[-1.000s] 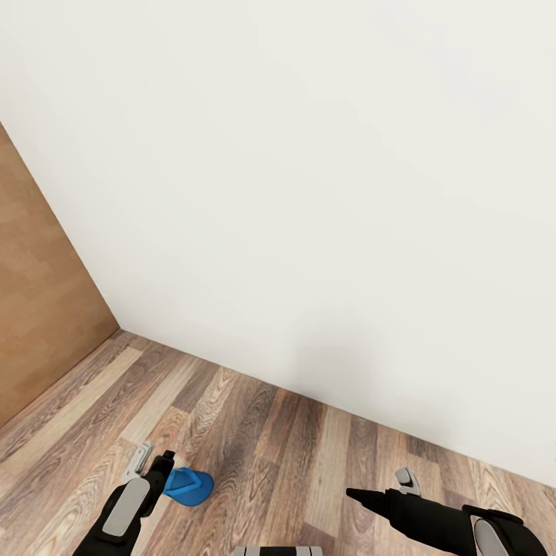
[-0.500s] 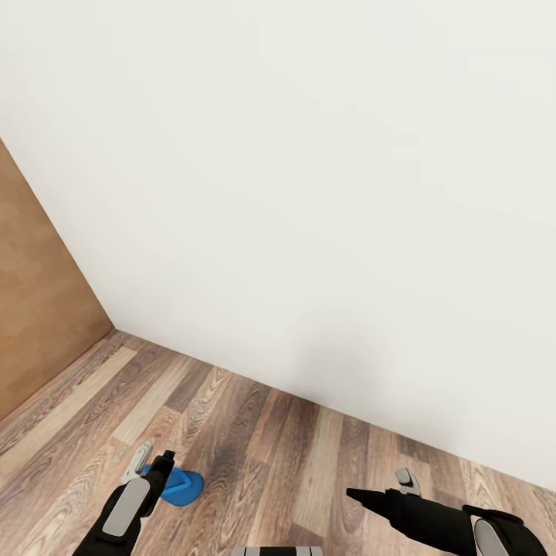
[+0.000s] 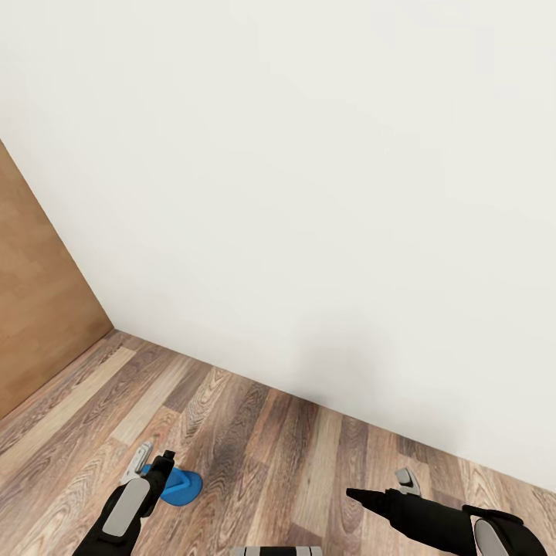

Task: In the bedroom, move the book from the bed onto either nightstand, and place the two sandals side by side next to the bed.

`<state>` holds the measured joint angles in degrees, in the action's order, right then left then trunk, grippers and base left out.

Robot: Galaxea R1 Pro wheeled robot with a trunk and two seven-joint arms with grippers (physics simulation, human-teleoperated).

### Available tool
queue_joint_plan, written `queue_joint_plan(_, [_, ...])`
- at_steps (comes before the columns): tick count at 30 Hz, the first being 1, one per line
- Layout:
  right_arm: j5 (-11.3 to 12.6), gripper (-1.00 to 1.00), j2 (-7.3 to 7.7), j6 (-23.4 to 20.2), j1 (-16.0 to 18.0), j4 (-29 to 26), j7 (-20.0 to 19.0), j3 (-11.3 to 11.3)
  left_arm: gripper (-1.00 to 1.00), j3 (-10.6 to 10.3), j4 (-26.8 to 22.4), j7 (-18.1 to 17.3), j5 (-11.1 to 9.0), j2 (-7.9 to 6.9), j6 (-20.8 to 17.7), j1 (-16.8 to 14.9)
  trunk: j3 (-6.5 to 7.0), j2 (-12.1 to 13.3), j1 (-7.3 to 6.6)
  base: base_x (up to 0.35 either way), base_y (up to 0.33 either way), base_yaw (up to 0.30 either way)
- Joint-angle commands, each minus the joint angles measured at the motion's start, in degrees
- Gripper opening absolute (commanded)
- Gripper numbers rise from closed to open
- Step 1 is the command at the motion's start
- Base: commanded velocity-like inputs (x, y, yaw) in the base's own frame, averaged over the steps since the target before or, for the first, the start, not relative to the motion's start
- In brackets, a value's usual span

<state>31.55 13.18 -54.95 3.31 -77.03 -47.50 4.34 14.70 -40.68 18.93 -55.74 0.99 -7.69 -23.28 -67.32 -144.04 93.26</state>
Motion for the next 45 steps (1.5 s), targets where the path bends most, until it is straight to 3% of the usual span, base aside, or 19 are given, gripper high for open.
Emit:
queue_joint_plan(1, [-0.08, 1.0, 0.0, -0.24, 0.03, -0.01, -0.22, 0.05, 1.0, 0.24, -0.13, 0.23, -0.34, 0.06, -0.31, -0.01, -0.05, -0.02, -0.01, 0.0, -0.002, 0.0])
queue_joint_plan(45, [-0.1, 1.0, -0.02, -0.24, 0.03, 0.02, -0.22, 0.05, 1.0, 0.24, -0.01, 0.17, -0.34, 0.06, -0.31, -0.01, -0.05, -0.02, -0.01, -0.023, -0.037, 0.0])
